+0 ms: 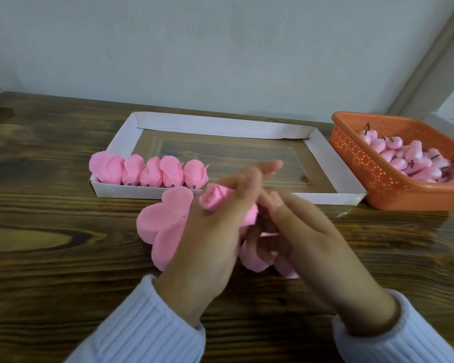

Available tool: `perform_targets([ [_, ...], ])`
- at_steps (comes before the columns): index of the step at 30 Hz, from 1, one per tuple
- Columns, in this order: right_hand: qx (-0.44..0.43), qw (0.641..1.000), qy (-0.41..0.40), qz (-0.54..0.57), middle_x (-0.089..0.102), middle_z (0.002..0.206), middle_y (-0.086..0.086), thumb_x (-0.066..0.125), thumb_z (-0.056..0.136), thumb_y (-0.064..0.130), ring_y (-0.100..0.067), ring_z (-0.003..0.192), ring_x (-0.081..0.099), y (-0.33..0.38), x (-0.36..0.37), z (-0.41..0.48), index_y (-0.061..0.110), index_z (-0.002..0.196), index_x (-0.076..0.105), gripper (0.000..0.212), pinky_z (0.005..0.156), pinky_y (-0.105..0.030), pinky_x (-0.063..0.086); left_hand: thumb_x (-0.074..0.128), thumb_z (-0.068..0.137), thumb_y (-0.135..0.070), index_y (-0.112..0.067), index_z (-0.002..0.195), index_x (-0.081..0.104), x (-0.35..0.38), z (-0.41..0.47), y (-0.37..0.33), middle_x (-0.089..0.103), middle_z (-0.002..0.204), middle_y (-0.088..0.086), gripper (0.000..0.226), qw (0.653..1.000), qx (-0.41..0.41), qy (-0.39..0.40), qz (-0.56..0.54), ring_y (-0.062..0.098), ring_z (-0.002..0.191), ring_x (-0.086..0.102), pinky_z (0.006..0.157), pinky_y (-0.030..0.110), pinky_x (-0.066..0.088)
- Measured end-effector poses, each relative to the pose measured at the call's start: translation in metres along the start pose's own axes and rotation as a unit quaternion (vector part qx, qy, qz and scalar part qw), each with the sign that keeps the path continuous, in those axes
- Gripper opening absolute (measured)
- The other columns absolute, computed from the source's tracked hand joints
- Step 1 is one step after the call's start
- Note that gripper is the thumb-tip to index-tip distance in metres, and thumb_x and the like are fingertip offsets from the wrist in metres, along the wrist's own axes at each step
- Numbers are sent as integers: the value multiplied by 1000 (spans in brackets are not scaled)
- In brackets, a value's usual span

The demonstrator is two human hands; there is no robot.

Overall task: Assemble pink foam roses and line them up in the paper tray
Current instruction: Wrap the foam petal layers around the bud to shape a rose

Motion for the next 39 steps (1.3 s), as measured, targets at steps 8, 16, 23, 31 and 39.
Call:
perform_targets([
  [8, -32, 881, -83, -465, 68, 97, 5, 56, 95, 21, -9, 91, 60, 7, -6, 53, 18, 105, 69, 17, 80, -19, 47, 57, 94, -31, -20, 44, 48, -43, 11, -5, 56, 59, -4, 52, 940, 14, -291, -177, 10, 64, 65, 74, 27, 48],
  [16, -61, 772, -60, -630, 63, 105, -1, 50, 91, 33, -26, 103, 55, -12, 36, 57, 20, 102, 62, 21, 72, -31, 24, 55, 96, -30, -19, 43, 47, -49, 12, -6, 52, 54, -4, 55, 927, 50, -321, -186, 10, 50, 53, 58, 21, 51],
  [23, -66, 801, -75, -590, 63, 105, -2, 47, 90, 23, -27, 102, 53, -9, 37, 56, 17, 99, 58, 15, 76, -33, 32, 57, 94, -31, -17, 45, 46, -42, 12, -1, 50, 54, -4, 52, 929, 34, -299, -216, 9, 46, 53, 51, 18, 50],
  [31, -117, 839, -66, -528, 54, 75, -6, 55, 80, 6, -33, 81, 51, -15, 37, 61, 15, 66, 55, 17, 78, -41, 37, 58, 81, -36, -17, 43, 48, -36, 12, -6, 49, 54, -3, 44, 951, 74, -250, -170, 9, 49, 49, 56, 20, 50],
  [39, -5, 947, -191, -257, 53, 69, 8, 52, 93, 14, -3, 63, 50, -11, 7, 56, 24, 75, 48, 21, 57, -17, 41, 59, 71, -48, -19, 45, 49, -42, 12, -14, 51, 58, -3, 41, 952, 73, -238, -180, 11, 61, 55, 67, 23, 50],
])
Point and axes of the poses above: each hand's wrist, its own z-axis towards the middle knuckle, its own x-axis out of the palm, y = z × x, the point moved 4 cm from there along z, towards the middle knuckle
